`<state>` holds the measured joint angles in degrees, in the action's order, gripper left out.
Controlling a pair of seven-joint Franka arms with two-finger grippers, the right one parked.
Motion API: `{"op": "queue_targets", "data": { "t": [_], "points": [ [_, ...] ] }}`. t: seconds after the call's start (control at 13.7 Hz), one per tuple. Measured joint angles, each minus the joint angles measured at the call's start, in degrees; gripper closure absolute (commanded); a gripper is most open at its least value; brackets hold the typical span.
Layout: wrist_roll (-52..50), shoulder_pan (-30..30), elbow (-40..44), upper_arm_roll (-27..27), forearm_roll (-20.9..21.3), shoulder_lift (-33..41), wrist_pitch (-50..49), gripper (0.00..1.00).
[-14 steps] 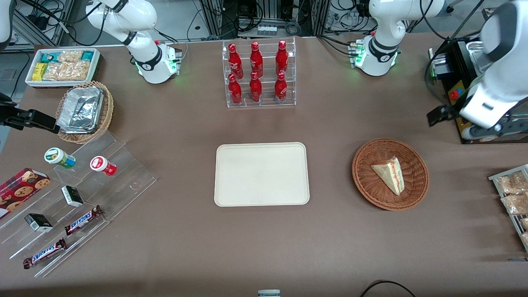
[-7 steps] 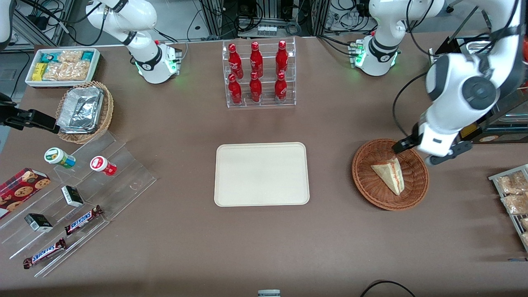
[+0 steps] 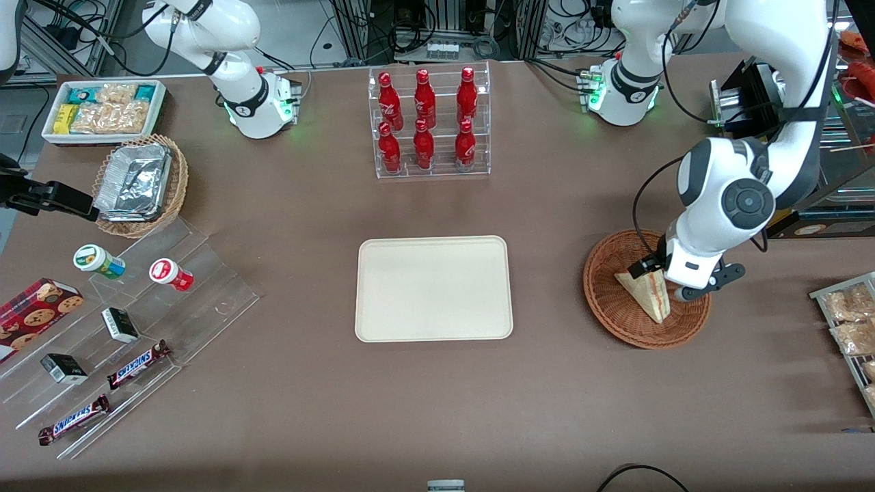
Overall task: Place sandwich from basket to tray
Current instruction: 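Lower the left gripper and close it on the wrapped sandwich, then lift the sandwich and carry it over the cream tray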
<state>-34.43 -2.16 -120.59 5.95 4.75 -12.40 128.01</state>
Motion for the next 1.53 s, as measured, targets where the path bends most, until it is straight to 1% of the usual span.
{"op": "queue_targets", "data": {
  "t": [0.15,0.22,0.29,0.36,0.44,0.51,0.58,1.02,1.24,1.39,1.53],
  "points": [
    [0.0,0.3,0.0,-0.1,0.2,-1.9,2.4,0.00],
    [0.0,0.5,0.0,-0.2,0.2,-2.9,3.5,0.05],
    [-0.1,0.8,0.0,-0.2,0.2,-3.8,4.3,0.27],
    [-0.1,1.2,0.0,-0.2,0.2,-4.6,5.1,0.58],
    [-0.2,1.7,0.0,-0.3,0.2,-5.2,5.5,0.83],
    [-0.6,2.0,0.0,-0.3,0.2,-5.6,5.7,0.97],
    [-1.3,2.3,0.0,-0.4,0.2,-5.7,5.7,1.00],
    [-3.9,2.3,0.2,-0.1,0.2,-5.3,4.2,1.00],
    [-4.1,1.6,3.2,0.2,0.4,-3.9,-2.2,1.00],
    [-4.2,-0.7,6.9,0.4,0.8,-2.7,-8.6,1.00],
    [-4.2,-4.3,10.4,0.6,0.9,-1.6,-13.8,1.00]
  ]
}}
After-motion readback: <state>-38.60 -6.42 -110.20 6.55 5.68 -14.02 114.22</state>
